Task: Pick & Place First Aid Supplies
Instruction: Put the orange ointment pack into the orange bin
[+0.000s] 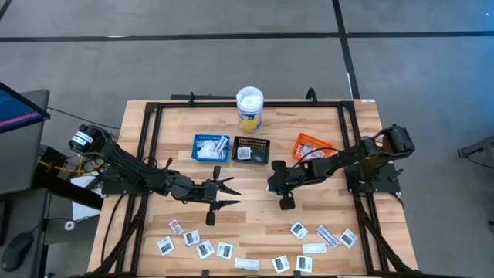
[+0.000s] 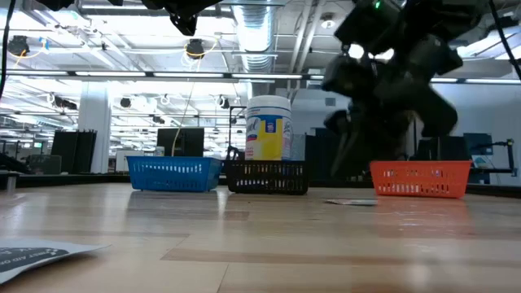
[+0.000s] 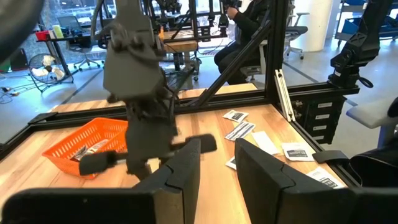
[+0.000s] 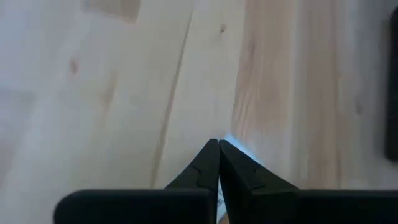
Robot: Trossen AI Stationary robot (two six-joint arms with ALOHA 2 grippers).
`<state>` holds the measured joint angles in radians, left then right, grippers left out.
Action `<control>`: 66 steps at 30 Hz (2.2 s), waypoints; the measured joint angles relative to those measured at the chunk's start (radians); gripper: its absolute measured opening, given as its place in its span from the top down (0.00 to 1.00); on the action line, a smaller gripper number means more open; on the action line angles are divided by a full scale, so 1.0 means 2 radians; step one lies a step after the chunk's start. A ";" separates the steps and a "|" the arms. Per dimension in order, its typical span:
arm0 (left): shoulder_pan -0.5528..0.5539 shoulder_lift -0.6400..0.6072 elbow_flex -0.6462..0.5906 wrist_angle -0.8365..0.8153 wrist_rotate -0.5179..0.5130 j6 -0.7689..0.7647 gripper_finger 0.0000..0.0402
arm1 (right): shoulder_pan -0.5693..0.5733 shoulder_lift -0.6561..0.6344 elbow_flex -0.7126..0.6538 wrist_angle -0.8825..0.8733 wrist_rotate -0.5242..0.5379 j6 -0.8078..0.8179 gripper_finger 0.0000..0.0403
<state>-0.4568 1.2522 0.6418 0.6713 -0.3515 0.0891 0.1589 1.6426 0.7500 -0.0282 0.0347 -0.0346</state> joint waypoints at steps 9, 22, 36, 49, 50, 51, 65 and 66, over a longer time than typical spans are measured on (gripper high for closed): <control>0.000 0.000 0.000 -0.001 0.000 0.000 0.75 | -0.006 0.010 0.000 -0.036 0.049 0.032 0.84; 0.000 0.005 -0.003 -0.002 0.000 0.000 0.75 | -0.035 0.018 0.003 -0.049 0.021 0.196 0.59; 0.000 0.006 -0.003 -0.002 0.000 0.000 0.75 | -0.033 0.029 0.005 -0.048 -0.003 0.227 0.60; 0.000 0.006 -0.003 -0.002 0.000 0.000 0.75 | 0.004 0.064 0.016 -0.047 0.072 0.165 0.85; 0.000 0.006 -0.003 -0.001 0.000 0.000 0.75 | 0.005 0.064 0.018 -0.048 0.071 0.161 0.88; 0.000 0.006 -0.003 -0.001 0.000 0.000 0.75 | 0.006 0.064 0.019 -0.050 0.071 0.155 0.92; 0.000 0.006 -0.004 -0.001 0.000 0.000 0.75 | 0.033 -0.002 0.044 -0.149 0.088 0.121 1.00; 0.000 0.006 -0.004 -0.001 0.000 0.000 0.75 | 0.034 -0.005 0.043 -0.161 0.095 0.121 1.00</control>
<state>-0.4568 1.2633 0.6342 0.6697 -0.3515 0.0891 0.2268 1.6318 0.8370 -0.3499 0.2240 0.2081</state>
